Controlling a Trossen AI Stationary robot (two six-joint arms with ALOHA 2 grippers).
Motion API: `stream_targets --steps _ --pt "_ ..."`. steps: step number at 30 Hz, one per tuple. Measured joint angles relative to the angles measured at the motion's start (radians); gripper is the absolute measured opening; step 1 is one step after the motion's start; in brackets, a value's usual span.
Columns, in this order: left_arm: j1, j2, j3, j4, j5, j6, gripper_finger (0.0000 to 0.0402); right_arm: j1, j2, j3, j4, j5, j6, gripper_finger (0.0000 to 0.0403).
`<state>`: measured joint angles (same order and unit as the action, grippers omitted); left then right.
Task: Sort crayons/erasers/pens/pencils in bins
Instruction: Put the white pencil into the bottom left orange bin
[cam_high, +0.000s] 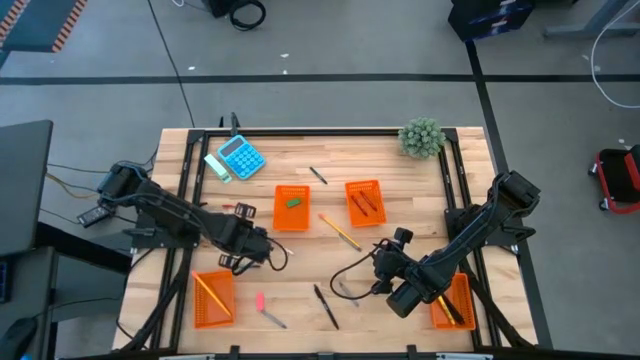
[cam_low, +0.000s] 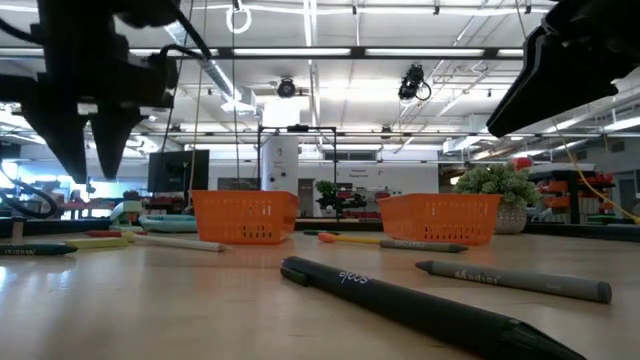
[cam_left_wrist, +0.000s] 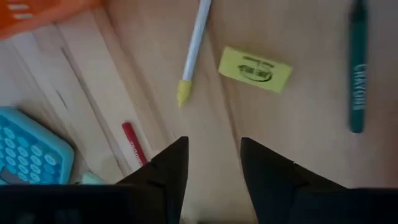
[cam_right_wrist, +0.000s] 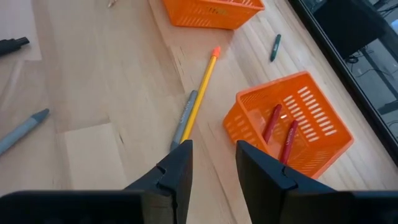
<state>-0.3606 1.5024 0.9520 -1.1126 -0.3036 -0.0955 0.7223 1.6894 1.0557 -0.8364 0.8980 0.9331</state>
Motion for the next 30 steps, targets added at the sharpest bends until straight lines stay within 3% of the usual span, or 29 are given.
stream_targets --steps 5,16,30 --pt "0.068 -0.006 -0.053 0.082 -0.004 0.014 0.0148 0.000 0.000 0.000 0.002 0.036 0.005 0.0129" --pt "0.219 -0.004 -0.060 0.220 0.103 0.168 0.0117 0.000 0.000 0.000 0.006 0.021 0.012 0.0129" --pt "0.211 0.038 -0.060 0.220 0.124 0.187 0.0123 0.000 0.000 0.000 0.008 0.037 0.050 0.0129"
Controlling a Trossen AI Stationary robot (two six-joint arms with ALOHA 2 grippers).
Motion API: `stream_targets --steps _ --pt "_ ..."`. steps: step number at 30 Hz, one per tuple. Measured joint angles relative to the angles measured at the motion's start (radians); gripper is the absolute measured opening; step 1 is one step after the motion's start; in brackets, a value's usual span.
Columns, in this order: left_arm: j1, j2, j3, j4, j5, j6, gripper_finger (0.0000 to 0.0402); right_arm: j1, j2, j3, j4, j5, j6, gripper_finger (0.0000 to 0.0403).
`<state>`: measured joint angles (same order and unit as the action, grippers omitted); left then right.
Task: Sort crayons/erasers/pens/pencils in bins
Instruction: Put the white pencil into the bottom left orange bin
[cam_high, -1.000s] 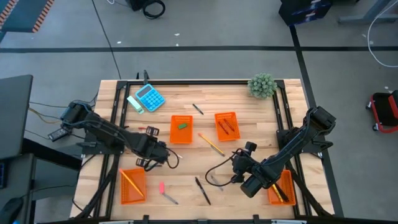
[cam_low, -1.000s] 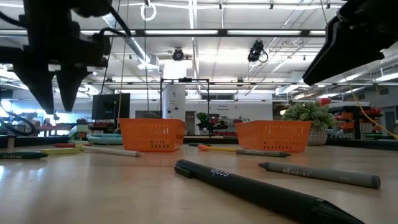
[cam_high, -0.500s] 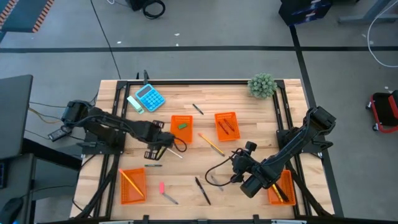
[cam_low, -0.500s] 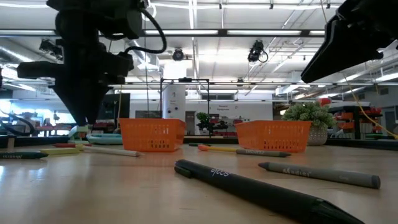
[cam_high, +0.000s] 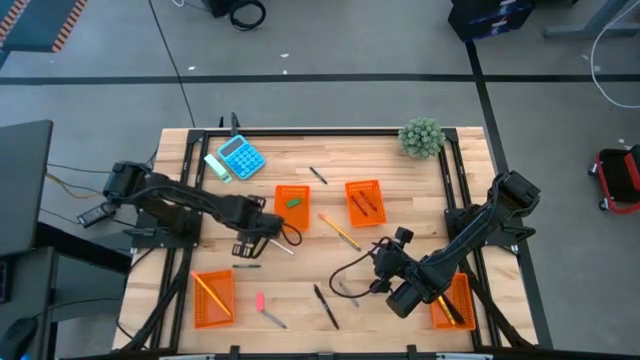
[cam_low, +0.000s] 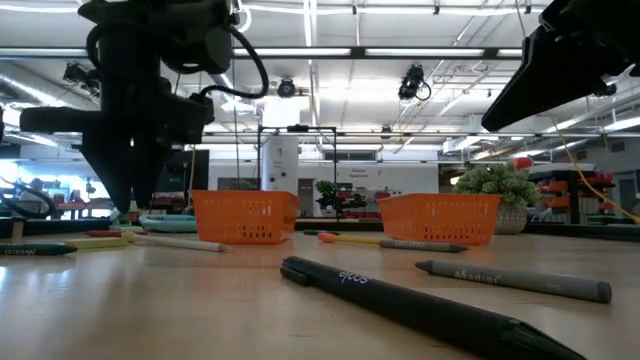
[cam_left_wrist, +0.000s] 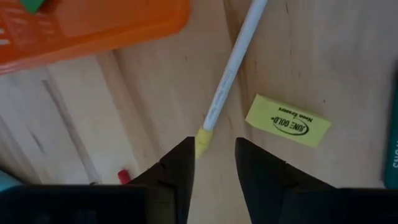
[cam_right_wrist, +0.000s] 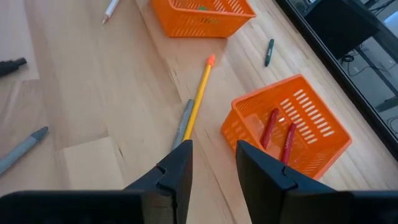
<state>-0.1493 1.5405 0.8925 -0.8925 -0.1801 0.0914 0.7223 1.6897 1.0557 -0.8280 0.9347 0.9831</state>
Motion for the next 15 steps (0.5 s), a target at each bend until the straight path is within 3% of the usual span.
stream_targets --steps 15 --pt "0.024 0.081 0.000 0.013 0.001 0.026 0.0118 0.000 0.000 0.000 0.008 0.004 -0.006 0.0129"
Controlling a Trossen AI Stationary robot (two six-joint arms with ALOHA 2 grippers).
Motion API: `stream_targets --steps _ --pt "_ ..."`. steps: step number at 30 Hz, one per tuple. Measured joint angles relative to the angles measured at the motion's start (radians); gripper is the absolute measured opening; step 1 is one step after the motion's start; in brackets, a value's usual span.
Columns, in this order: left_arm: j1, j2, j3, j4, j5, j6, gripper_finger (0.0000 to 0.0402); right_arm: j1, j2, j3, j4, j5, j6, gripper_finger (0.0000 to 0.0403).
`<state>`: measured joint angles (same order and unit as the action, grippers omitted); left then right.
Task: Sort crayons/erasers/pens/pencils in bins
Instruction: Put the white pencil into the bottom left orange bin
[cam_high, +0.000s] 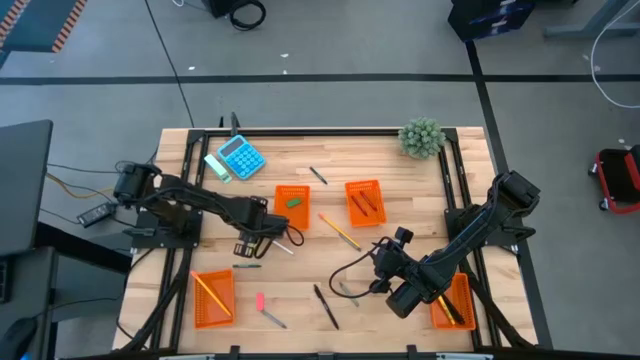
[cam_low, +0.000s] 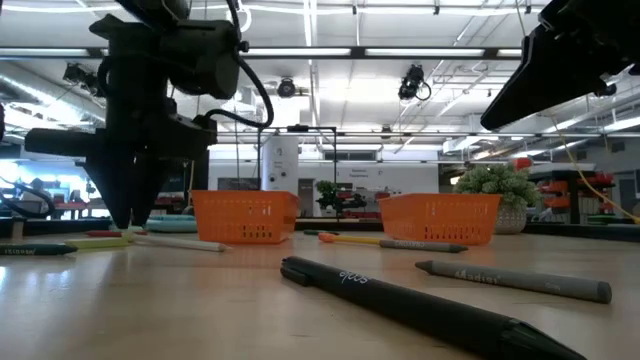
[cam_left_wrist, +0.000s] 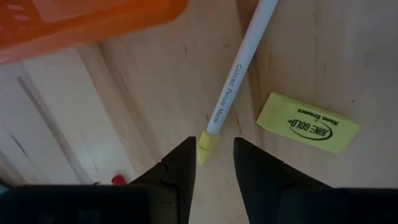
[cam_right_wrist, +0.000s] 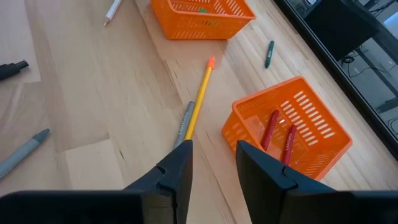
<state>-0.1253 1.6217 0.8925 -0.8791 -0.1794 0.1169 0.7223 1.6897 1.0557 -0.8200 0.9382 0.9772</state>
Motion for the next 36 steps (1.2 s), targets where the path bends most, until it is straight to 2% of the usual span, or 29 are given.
stream_targets --steps 8,21,32,36 --pt "0.000 0.054 0.000 0.032 0.001 0.001 0.0109 0.000 0.000 0.000 0.000 0.000 -0.001 0.0129" --pt "0.017 0.074 0.003 0.045 0.007 0.027 0.0088 0.000 0.000 -0.001 0.004 0.000 -0.001 0.0129" --pt "-0.003 0.074 0.001 0.049 -0.004 0.019 0.0033 0.000 0.000 -0.002 0.004 0.000 -0.008 0.0129" --pt "-0.010 0.073 0.001 0.030 -0.005 -0.004 0.0028 0.000 0.000 -0.002 0.004 0.000 -0.008 0.0129"
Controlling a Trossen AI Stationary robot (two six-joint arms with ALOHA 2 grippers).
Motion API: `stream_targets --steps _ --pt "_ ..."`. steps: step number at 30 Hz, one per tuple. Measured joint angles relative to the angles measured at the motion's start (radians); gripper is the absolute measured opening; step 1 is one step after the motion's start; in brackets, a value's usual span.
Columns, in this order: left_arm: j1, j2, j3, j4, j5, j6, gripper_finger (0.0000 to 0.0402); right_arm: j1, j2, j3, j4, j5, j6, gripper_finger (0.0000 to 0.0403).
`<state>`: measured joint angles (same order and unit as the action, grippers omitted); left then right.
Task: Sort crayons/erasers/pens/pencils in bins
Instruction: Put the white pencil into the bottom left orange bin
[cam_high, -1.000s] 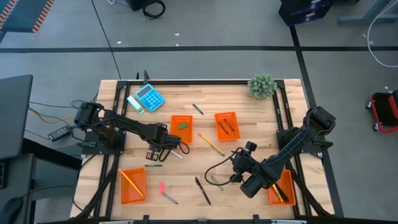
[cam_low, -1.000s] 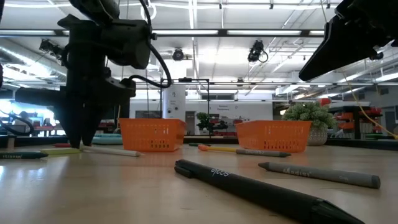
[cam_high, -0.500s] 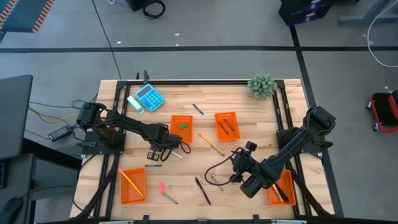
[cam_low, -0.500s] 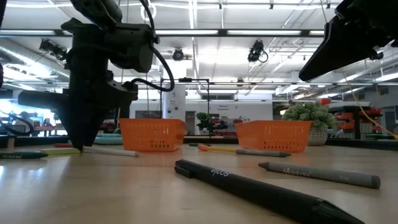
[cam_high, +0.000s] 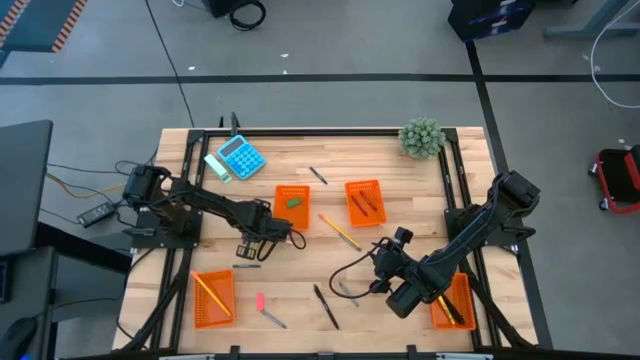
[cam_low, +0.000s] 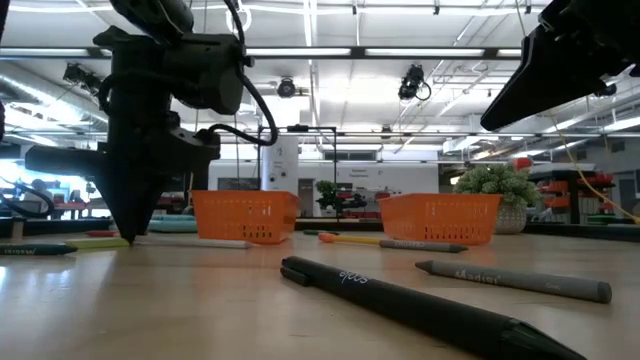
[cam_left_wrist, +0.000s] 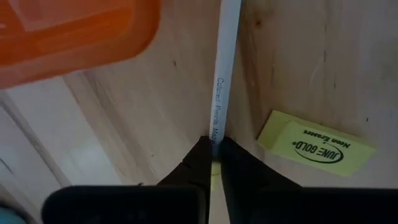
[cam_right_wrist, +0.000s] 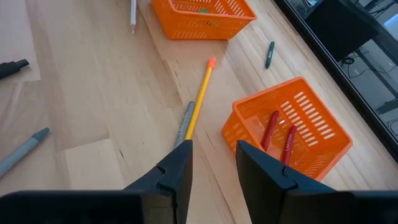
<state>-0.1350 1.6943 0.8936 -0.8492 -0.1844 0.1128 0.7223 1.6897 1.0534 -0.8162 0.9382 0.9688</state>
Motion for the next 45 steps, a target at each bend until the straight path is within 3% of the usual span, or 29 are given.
stream_targets --steps 6,12,17,22,27,31,45 --pt "-0.056 -0.006 -0.003 -0.134 0.003 -0.056 0.0044 0.000 0.000 0.000 0.000 0.003 -0.004 0.0129" --pt "-0.100 -0.025 0.011 -0.172 -0.038 -0.083 0.0028 0.000 0.000 0.000 0.002 0.034 -0.003 0.0129" --pt "-0.118 -0.055 0.082 -0.214 -0.079 -0.102 0.0032 0.000 0.000 -0.001 0.004 0.033 -0.002 0.0129" --pt "-0.176 -0.067 0.182 -0.389 -0.093 -0.145 0.0034 0.000 0.000 -0.001 0.003 0.032 0.000 0.0129" --pt "-0.270 -0.068 0.271 -0.633 -0.092 -0.213 0.0024 0.000 0.000 -0.001 0.004 0.032 0.001 0.0129" --pt "-0.357 -0.068 0.323 -0.727 -0.097 -0.318 0.0028 0.000 0.000 -0.001 0.004 0.032 0.001 0.0129" --pt "-0.709 -0.066 0.327 -0.722 -0.092 -0.355 0.0026 0.000 0.000 -0.002 0.003 0.035 0.000 0.0129"
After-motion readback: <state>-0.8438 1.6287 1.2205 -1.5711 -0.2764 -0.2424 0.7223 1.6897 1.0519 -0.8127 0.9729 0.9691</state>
